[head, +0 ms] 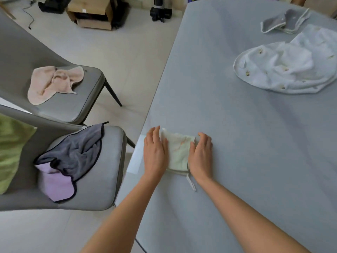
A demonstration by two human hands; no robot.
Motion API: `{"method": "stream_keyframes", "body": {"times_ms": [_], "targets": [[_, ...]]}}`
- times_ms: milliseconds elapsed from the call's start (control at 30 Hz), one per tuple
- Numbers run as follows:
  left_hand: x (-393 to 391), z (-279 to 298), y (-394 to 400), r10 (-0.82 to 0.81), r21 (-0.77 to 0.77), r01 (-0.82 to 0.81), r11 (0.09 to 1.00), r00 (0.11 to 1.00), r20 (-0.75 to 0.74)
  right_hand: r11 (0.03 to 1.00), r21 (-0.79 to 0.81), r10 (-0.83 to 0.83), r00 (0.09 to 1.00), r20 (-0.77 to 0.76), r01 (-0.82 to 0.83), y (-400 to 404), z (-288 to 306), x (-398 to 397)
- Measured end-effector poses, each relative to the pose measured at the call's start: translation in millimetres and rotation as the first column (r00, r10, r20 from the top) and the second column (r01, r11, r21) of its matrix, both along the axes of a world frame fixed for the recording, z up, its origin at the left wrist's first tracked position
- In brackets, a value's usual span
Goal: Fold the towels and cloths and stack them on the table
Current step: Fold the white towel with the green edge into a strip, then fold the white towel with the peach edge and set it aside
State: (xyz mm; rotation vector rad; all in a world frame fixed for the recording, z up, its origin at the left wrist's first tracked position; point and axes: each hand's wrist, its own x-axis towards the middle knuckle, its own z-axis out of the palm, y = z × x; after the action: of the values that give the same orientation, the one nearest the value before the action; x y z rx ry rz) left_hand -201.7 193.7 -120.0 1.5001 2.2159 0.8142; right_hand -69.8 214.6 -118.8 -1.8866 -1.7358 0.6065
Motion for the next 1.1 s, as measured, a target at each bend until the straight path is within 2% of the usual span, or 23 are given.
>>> {"method": "stream_keyframes", "body": {"times_ms": [67, 100, 200, 400, 533, 600, 700, 767, 900, 967, 1100], "targets": [[-12.4, -10.3, -4.2, -0.13, 0.052, 0.14, 0.989, 0.979, -0.16, 0.979, 0.111, 0.157, 0.979, 0.133, -0.172, -9.6, -10.5, -10.2], [-16.9, -14.4, -6.8, -0.231, 0.028, 0.241, 0.97, 0.951, -0.206, 0.957, 0.109, 0.244, 0.947, 0.207, -0.271, -14.3, -15.8, -11.6], [-27.9, -26.6, -10.7, -0.502, -0.162, 0.475, 0.865, 0.829, -0.248, 0.911, 0.01, 0.382, 0.85, 0.362, -0.413, -21.2, -33.0, -4.4], [-34.7, -32.3, -7.8, -0.568, -0.339, 0.479, 0.81, 0.784, -0.25, 0.897, -0.117, 0.437, 0.822, 0.364, -0.425, -15.0, -42.2, -6.1], [-39.3, -21.1, 5.9, -0.611, -0.509, 0.424, 0.749, 0.739, -0.283, 0.839, -0.236, 0.544, 0.767, 0.341, -0.49, 2.4, -33.9, -9.9], [-35.0, -6.6, 6.3, -0.587, -0.547, 0.369, 0.752, 0.752, -0.3, 0.833, -0.171, 0.553, 0.778, 0.297, -0.527, 3.5, -19.5, -3.0], [-6.7, 24.2, -4.4, -0.514, -0.475, 0.327, 0.817, 0.786, -0.343, 0.896, 0.053, 0.418, 0.879, 0.228, -0.44, -16.5, 5.0, 37.8], [24.7, 42.7, -14.2, -0.564, -0.458, 0.397, 0.795, 0.762, -0.319, 0.927, 0.099, 0.339, 0.921, 0.192, -0.362, -37.3, 20.4, 79.4], [112.2, 68.7, -39.0, -0.739, -0.468, 0.597, 0.652, 0.638, -0.215, 0.994, 0.088, 0.05, 0.991, 0.123, -0.061, -82.3, 40.0, 174.0], [160.5, 79.2, -51.8, -0.813, -0.487, 0.667, 0.564, 0.551, -0.188, 0.992, 0.102, -0.087, 0.99, 0.113, 0.076, -113.7, 47.5, 221.8], [274.7, 103.4, -95.8, -0.925, -0.467, 0.799, 0.379, 0.314, -0.213, 0.949, 0.08, -0.315, 0.94, 0.131, 0.307, -207.9, 63.5, 324.8]]}}
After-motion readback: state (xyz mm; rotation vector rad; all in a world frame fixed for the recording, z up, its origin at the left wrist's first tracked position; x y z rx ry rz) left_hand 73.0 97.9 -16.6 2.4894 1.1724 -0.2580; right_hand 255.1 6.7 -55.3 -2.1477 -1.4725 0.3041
